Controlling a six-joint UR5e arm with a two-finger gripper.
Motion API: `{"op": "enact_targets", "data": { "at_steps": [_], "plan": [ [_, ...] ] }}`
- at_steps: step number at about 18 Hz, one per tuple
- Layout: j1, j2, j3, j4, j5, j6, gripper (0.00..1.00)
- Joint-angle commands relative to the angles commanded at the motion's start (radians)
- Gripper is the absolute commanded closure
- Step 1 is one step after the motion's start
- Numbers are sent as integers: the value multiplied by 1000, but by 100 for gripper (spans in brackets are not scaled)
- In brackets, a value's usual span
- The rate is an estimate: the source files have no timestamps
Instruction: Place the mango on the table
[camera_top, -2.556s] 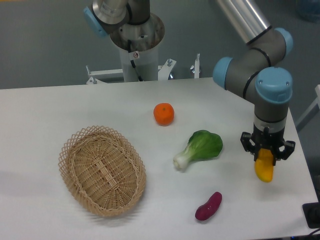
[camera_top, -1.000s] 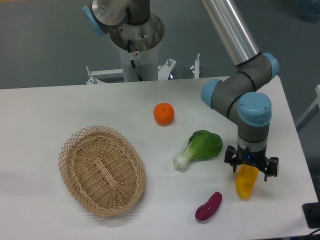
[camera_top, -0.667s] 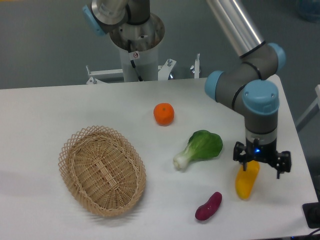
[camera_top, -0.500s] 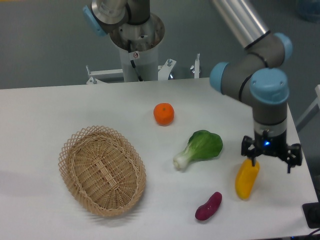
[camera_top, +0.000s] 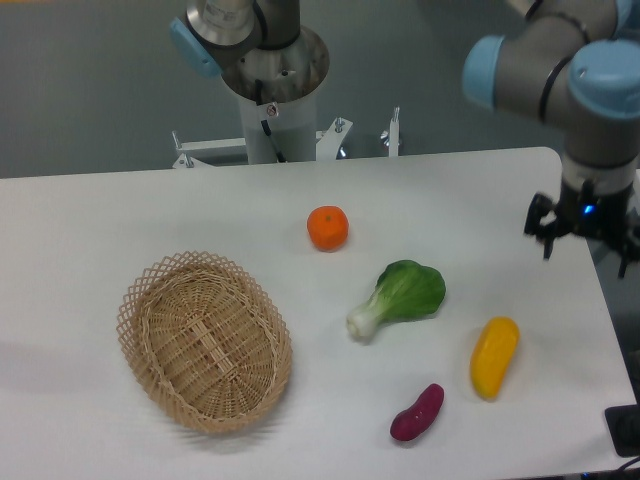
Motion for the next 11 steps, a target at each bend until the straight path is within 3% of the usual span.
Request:
{"op": "enact_targets", "data": {
  "at_steps": [6,11],
  "plan": [
    [112,25,-6,-60,-103,198,0],
    [120,37,-12,-62,-107,206,0]
  ]
}}
